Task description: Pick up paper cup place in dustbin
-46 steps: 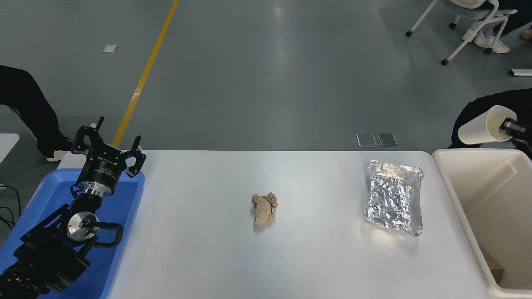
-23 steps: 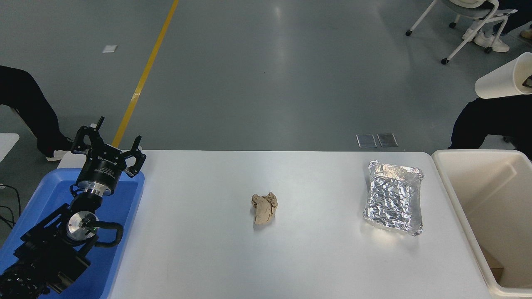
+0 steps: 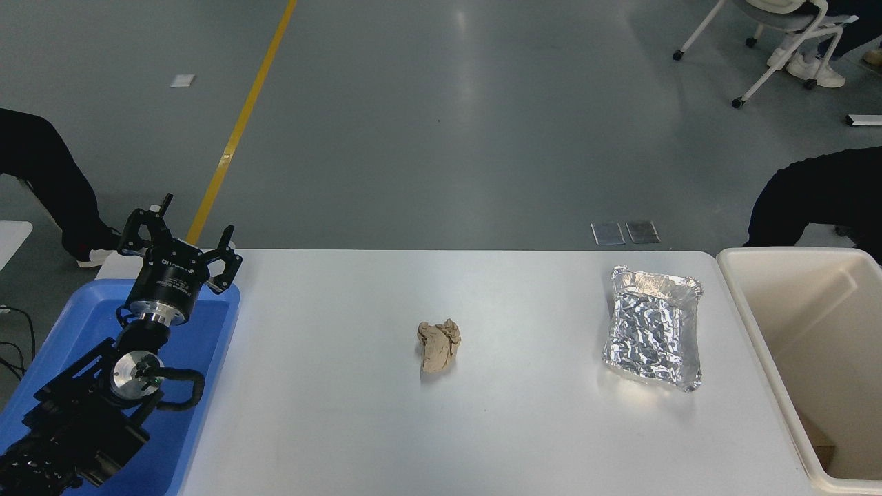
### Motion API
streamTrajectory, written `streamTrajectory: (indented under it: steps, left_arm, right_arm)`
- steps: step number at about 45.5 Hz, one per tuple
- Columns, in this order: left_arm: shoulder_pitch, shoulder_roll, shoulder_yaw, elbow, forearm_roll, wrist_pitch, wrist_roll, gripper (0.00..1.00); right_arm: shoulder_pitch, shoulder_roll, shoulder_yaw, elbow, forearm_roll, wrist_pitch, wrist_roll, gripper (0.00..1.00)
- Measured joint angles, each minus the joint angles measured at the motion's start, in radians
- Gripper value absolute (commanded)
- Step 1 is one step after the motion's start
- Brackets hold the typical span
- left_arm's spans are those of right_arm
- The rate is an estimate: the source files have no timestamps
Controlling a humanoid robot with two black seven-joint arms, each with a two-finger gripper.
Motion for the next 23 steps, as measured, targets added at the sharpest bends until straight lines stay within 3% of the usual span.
streamTrajectory:
  steps: [23]
  left_arm:
    - [0.000,0.000,0.000,0.000,0.000,-0.001,0.000,0.99]
  right_arm:
    - [-0.506,0.092,0.421,-0.202,0.065,-0.144,-0.036,0.00]
